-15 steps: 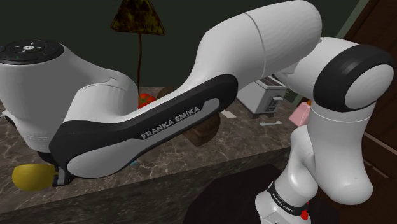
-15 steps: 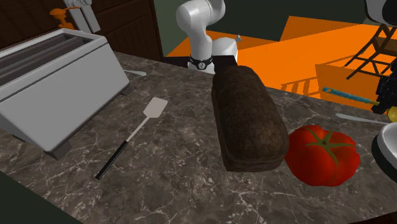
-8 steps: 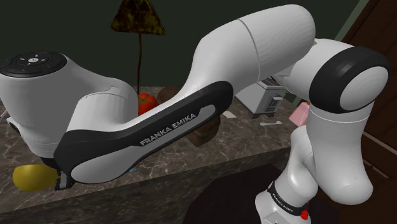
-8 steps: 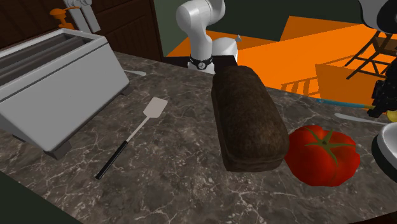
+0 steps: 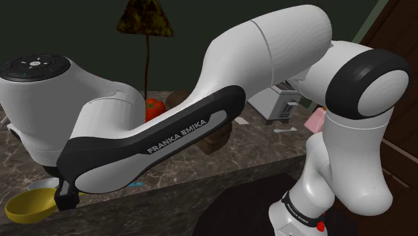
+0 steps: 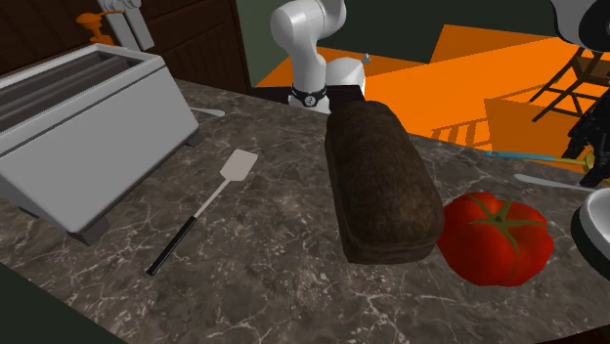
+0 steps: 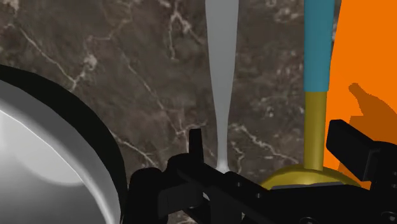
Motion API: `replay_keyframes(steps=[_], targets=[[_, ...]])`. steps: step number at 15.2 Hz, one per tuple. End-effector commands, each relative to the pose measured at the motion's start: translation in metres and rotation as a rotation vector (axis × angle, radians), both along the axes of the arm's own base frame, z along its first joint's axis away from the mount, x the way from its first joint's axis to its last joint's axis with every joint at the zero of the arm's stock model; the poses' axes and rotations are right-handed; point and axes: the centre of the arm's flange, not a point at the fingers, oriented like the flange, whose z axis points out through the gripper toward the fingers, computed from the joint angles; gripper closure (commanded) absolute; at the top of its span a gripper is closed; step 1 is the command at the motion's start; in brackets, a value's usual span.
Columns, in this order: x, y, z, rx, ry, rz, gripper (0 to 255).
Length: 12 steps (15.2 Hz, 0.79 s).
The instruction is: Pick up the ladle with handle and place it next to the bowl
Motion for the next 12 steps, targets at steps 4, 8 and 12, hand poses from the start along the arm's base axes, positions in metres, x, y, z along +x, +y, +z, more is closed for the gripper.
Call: replay_keyframes(steps=[4, 8, 12], targets=[[-0.010, 0.000, 0.049, 0.000, 0.000, 0.000, 0], [-0.010, 0.000, 0.049, 0.000, 0.000, 0.000, 0], [-0.010, 0.000, 0.049, 0.000, 0.000, 0.000, 0]])
